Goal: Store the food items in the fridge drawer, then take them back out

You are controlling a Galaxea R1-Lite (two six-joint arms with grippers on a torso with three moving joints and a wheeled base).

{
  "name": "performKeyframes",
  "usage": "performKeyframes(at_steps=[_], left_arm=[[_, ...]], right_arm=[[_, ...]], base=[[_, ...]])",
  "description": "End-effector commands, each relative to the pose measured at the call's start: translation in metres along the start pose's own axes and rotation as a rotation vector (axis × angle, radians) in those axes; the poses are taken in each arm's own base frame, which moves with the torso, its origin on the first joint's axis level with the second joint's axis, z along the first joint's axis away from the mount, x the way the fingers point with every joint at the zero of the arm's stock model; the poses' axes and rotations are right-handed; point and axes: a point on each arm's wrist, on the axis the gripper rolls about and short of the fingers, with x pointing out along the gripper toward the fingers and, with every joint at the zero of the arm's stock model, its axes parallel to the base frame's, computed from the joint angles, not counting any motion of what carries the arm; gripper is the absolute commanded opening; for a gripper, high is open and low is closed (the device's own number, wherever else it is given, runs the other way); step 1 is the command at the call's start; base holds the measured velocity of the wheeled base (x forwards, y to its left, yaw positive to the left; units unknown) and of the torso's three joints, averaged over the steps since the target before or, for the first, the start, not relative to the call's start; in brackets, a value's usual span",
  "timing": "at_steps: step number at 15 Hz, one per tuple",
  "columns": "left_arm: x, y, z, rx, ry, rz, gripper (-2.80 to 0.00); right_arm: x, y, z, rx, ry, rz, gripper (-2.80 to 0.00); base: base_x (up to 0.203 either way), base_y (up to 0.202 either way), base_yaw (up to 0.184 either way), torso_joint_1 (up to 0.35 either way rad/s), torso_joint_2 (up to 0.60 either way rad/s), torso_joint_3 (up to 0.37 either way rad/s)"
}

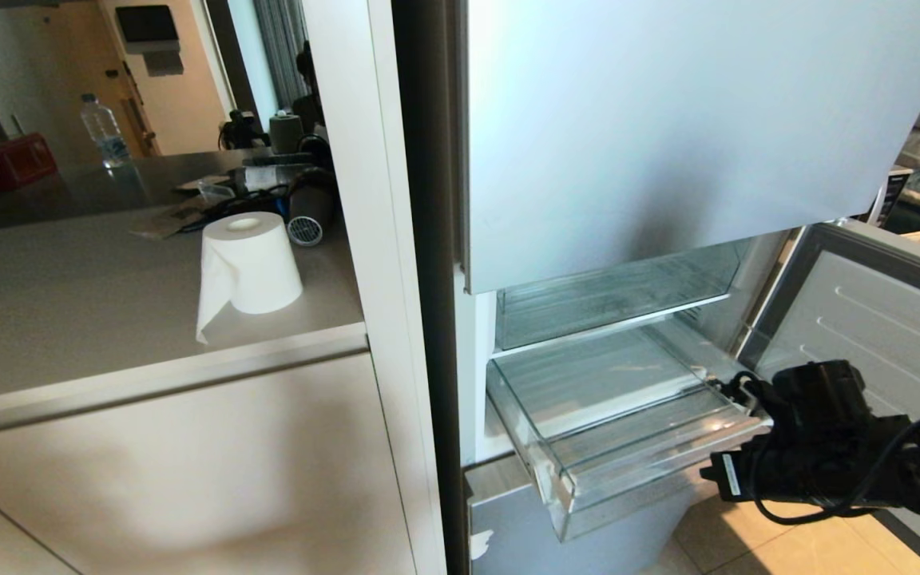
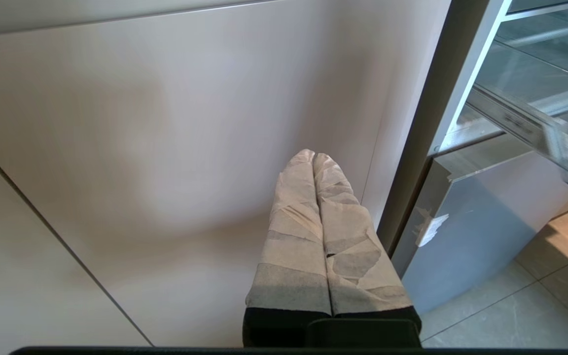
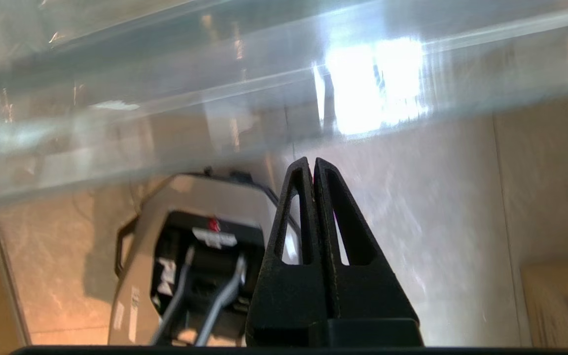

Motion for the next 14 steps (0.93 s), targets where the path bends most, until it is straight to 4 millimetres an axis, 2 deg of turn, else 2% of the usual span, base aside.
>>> performKeyframes(at_steps=[1, 4, 6, 9, 14], left_arm=[[0.000, 0.000, 0.000, 0.000, 0.001, 0.000, -2.80], [0.000, 0.000, 0.000, 0.000, 0.000, -0.001, -2.80], [0.000, 0.000, 0.000, 0.000, 0.000, 0.000, -2.80], [0.000, 0.000, 0.000, 0.000, 0.001, 0.000, -2.80], [0.000, 0.000, 0.000, 0.000, 0.001, 0.000, -2.80]], right_arm=[[0.021, 0.007, 0.016, 0.007, -0.019, 0.022, -2.80], [0.041, 0.025, 0.054, 0.138, -0.217, 0.090, -2.80], [0.043, 0.036, 0.066, 0.180, -0.306, 0.107, -2.80], [0.044, 0.046, 0.058, 0.179, -0.296, 0.032, -2.80], [0.009, 0.046, 0.036, 0.183, -0.291, -0.015, -2.80]], base=[[0.000, 0.000, 0.000, 0.000, 0.00, 0.000], [0.000, 0.000, 0.000, 0.000, 0.00, 0.000], [0.000, 0.000, 0.000, 0.000, 0.00, 0.000], [0.000, 0.000, 0.000, 0.000, 0.00, 0.000], [0.000, 0.000, 0.000, 0.000, 0.00, 0.000]])
